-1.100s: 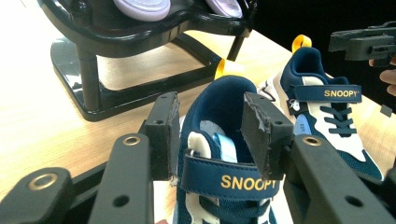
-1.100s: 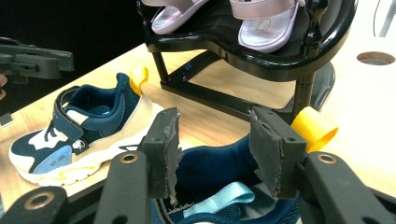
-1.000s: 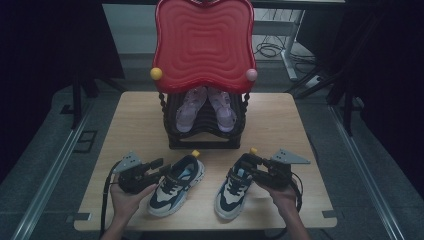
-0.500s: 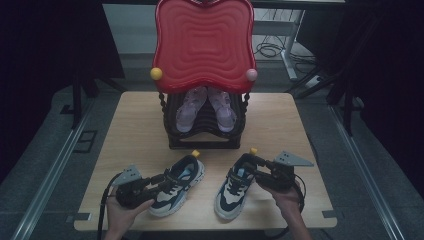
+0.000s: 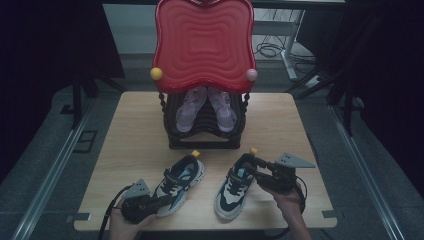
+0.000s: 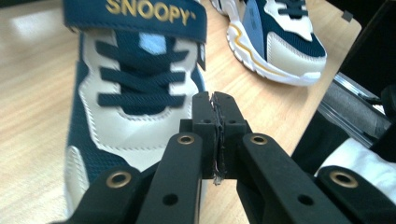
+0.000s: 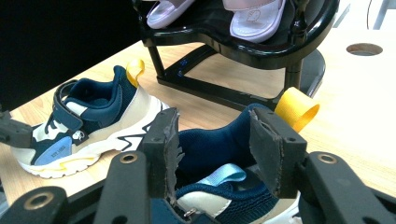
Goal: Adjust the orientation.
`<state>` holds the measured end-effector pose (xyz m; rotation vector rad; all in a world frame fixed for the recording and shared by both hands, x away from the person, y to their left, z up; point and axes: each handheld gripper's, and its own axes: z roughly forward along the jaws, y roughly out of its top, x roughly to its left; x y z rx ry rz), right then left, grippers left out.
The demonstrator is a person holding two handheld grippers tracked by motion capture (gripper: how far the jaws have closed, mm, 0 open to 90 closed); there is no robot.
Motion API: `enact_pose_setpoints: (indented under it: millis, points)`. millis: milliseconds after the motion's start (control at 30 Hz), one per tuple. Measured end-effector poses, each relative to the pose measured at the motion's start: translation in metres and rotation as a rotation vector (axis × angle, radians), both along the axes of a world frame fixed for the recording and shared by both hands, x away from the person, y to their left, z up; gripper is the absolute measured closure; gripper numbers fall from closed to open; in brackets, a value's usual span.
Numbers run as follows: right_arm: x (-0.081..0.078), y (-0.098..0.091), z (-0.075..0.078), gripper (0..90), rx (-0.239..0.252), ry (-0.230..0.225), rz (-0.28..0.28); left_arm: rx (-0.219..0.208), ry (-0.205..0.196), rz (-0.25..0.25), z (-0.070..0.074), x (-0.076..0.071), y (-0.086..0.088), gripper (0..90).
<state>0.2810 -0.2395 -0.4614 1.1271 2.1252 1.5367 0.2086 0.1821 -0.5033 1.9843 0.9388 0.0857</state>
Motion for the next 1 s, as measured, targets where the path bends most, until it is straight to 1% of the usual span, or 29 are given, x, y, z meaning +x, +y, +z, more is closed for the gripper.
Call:
enact_pose_setpoints:
  millis: [67, 200, 233, 267, 433, 533, 733, 1000]
  points:
    - [0.000, 0.001, 0.000, 51.9, -0.001, 0.004, 0.004, 0.008, 0.005, -0.013, -0.001, -0.002, -0.002, 89.0]
    - [0.000, 0.001, 0.000, 51.8, -0.002, 0.001, 0.005, 0.037, 0.015, -0.031, -0.004, -0.004, -0.008, 89.2]
    - [0.000, 0.001, 0.000, 51.8, -0.002, 0.001, 0.005, 0.050, 0.019, -0.037, -0.006, -0.004, -0.010, 89.3]
    - [0.000, 0.001, 0.000, 51.8, -0.001, 0.003, 0.003, 0.061, 0.023, -0.039, -0.007, -0.005, -0.011, 89.3]
    - [-0.001, 0.001, 0.000, 51.8, 0.002, 0.000, 0.003, 0.088, 0.045, -0.056, -0.015, -0.007, -0.016, 89.3]
    - [-0.001, 0.001, 0.001, 51.8, 0.001, 0.001, 0.005, 0.109, 0.047, -0.056, -0.018, -0.009, -0.019, 89.3]
    - [-0.001, 0.002, 0.000, 51.8, 0.000, 0.004, 0.009, 0.117, 0.048, -0.052, -0.017, -0.009, -0.020, 89.4]
    - [-0.001, 0.003, 0.000, 51.8, 0.003, 0.004, 0.012, 0.128, 0.052, -0.040, -0.017, -0.008, -0.015, 89.4]
